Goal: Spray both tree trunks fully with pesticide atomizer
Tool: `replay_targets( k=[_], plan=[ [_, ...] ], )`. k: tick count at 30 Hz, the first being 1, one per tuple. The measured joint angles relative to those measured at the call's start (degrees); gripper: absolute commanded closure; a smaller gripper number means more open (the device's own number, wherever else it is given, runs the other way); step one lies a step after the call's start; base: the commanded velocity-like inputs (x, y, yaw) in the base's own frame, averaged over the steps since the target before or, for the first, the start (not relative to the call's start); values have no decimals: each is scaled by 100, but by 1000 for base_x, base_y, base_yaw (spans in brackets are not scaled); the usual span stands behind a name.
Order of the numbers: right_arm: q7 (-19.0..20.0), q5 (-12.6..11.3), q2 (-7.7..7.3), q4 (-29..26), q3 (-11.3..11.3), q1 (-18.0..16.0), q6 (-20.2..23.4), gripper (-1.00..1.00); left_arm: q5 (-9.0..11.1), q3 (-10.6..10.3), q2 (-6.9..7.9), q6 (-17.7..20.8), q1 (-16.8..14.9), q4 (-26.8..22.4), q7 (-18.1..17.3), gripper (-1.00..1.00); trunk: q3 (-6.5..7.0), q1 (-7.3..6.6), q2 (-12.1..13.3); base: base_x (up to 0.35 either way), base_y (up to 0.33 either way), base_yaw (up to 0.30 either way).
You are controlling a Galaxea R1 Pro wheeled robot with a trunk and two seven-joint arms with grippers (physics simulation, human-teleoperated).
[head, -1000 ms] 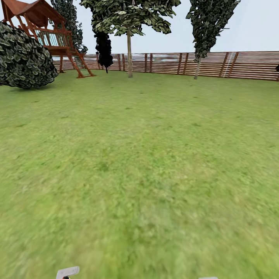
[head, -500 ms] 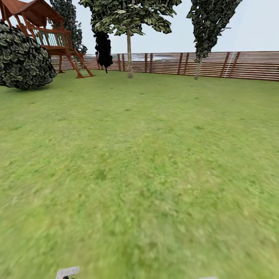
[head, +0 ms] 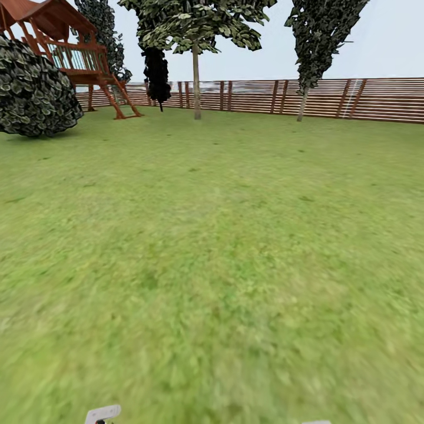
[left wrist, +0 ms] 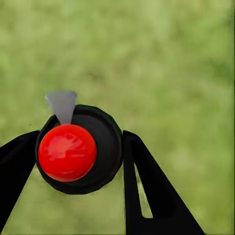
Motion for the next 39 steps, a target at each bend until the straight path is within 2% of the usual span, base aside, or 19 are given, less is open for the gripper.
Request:
replay_targets(
  k=[39],
  plan=[
    [1, 0, 0, 0, 0, 0, 0, -100, 2, 0, 0, 2, 0, 0, 0, 100, 0, 0, 0, 338, 4, 0]
  ],
)
